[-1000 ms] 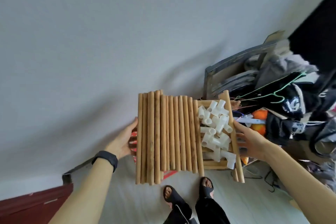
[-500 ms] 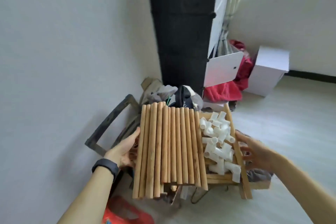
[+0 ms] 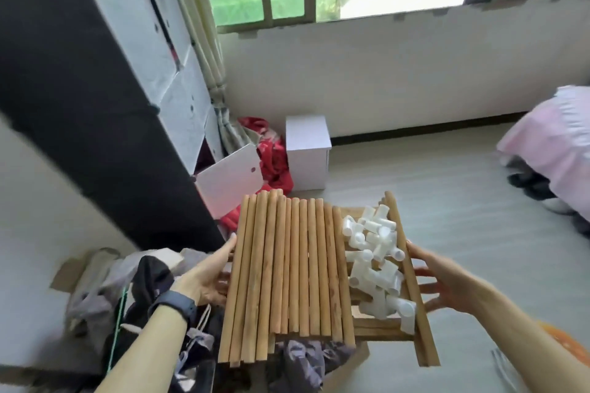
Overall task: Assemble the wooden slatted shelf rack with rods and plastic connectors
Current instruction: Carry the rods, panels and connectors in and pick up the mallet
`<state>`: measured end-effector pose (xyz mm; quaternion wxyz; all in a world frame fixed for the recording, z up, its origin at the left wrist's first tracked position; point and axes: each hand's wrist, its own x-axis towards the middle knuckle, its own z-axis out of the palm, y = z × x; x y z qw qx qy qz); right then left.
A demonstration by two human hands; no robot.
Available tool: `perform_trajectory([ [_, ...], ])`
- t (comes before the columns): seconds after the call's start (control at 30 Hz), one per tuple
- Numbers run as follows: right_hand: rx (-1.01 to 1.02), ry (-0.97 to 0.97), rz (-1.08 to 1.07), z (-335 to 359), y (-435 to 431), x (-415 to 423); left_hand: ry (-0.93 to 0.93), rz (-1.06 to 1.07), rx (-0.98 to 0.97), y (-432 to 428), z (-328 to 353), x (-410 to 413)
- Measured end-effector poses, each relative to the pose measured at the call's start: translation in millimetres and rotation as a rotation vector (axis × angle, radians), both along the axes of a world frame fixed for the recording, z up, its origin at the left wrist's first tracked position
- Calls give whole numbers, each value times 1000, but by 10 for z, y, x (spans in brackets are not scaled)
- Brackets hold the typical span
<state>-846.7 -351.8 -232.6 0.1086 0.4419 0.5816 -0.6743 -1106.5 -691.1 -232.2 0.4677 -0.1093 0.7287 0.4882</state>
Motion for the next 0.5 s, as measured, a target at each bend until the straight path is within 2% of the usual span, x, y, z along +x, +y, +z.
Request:
perform_trajectory([
  [0.37,62,-11,-280,153,1821,123,21,-333,3,2635,187,-726],
  [0.5,52,10,-335,107,2502,210,24,-395,16,3575,184,-844],
])
